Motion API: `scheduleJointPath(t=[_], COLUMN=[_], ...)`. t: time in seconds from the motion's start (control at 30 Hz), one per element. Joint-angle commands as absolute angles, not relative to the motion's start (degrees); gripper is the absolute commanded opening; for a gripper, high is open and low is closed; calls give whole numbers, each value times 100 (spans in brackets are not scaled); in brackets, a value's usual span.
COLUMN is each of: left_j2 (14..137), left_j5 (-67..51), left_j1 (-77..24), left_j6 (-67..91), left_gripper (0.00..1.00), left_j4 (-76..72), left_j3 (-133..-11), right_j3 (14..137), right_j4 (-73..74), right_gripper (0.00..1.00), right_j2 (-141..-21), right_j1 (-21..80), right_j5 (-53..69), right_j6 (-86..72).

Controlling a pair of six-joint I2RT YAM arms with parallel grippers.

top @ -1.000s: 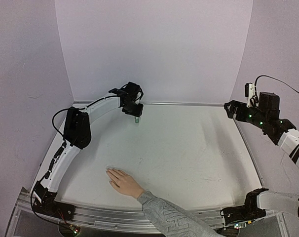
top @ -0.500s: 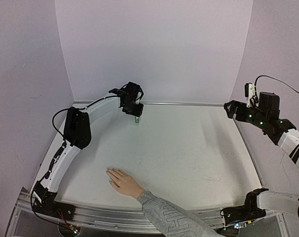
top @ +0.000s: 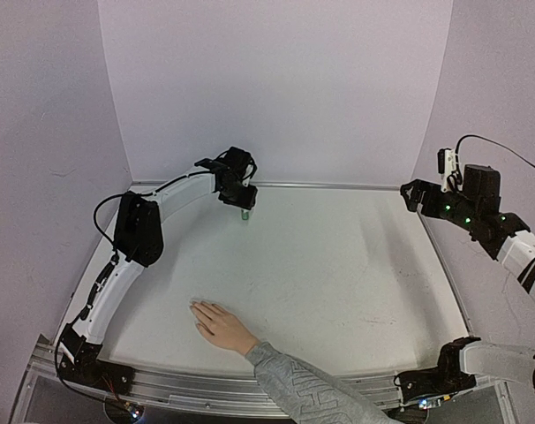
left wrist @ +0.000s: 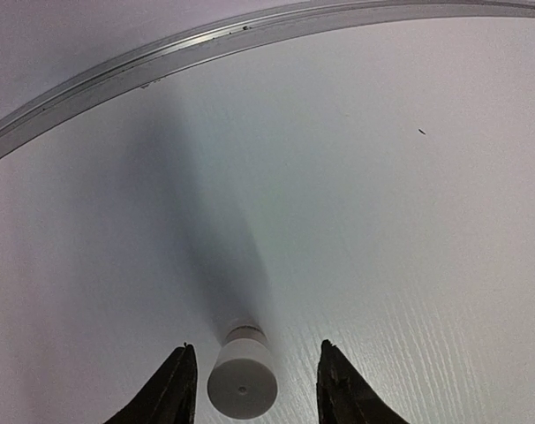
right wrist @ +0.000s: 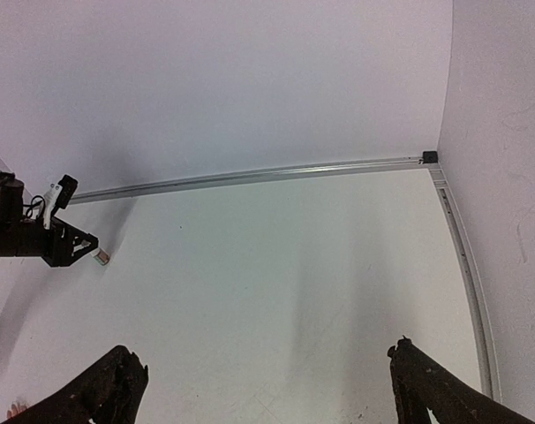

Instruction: Paint the nails

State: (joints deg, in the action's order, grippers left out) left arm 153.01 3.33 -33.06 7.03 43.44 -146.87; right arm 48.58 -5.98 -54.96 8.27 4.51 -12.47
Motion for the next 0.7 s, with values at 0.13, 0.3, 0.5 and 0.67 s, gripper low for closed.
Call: scheduleJointPath(t=[0.13,0.3,0.5,0.67], left_j2=[15381,15417,15454,15439], left_j5=[501,492,457,474], left_j1=[-3296,-3292,-3283,-3270], left_j6=[635,633,651,643], left_gripper=[46,44,41,35], left_j4=[4192,4202,4223,4229], left_j3=[-14694,-14687,-14693,-14698], right_j3=[4913,4913,4906,4899], right_j4=[-782,-791,-791,-791], right_gripper=[98,98,98,98], right_j2=[-5437,-5462,-5452,-5454], right_j1=[798,786,791,792], right_j5=[534,535,531,538], right_j6=[-1284,-1283,-1283,-1292])
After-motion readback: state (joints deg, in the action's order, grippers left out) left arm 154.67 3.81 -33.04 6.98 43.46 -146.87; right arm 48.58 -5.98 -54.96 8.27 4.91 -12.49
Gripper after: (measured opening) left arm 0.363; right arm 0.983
